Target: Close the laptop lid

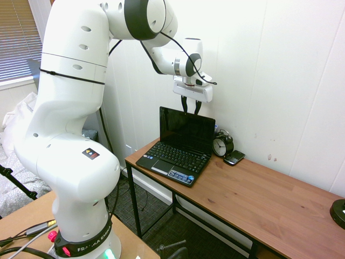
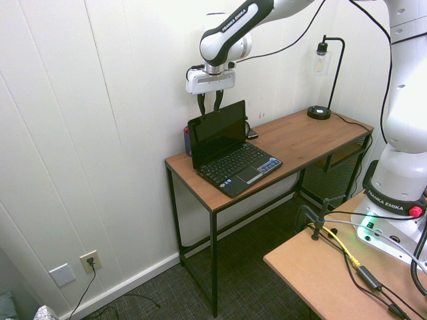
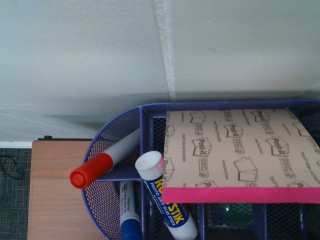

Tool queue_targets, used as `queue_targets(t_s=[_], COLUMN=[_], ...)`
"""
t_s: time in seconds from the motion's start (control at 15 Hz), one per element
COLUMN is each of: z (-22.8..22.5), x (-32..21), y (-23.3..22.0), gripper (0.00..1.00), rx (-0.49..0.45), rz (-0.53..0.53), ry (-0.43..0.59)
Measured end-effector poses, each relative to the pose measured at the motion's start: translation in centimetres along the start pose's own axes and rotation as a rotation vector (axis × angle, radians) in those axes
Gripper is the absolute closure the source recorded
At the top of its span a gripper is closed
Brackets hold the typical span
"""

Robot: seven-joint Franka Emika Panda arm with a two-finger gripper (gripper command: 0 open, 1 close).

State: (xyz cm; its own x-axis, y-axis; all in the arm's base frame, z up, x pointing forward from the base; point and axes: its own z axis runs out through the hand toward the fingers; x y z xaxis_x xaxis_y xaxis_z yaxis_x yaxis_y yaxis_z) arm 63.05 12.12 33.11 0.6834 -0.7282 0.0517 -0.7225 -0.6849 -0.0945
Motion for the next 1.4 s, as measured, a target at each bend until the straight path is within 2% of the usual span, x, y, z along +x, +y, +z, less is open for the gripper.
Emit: queue_targets(t_s=[0.47,0.93,1.4], z=[-0.2,-0.6,3.8], x=[-1.0,-4.1,-7.0], y=[1.0,4.9,10.1], gripper=[1.0,1.0,1.0], rx=[-0.011,0.008,0.004], rz=[-0.003,-0.002,0.04], ry=[-0.023,-0.018,-0.072])
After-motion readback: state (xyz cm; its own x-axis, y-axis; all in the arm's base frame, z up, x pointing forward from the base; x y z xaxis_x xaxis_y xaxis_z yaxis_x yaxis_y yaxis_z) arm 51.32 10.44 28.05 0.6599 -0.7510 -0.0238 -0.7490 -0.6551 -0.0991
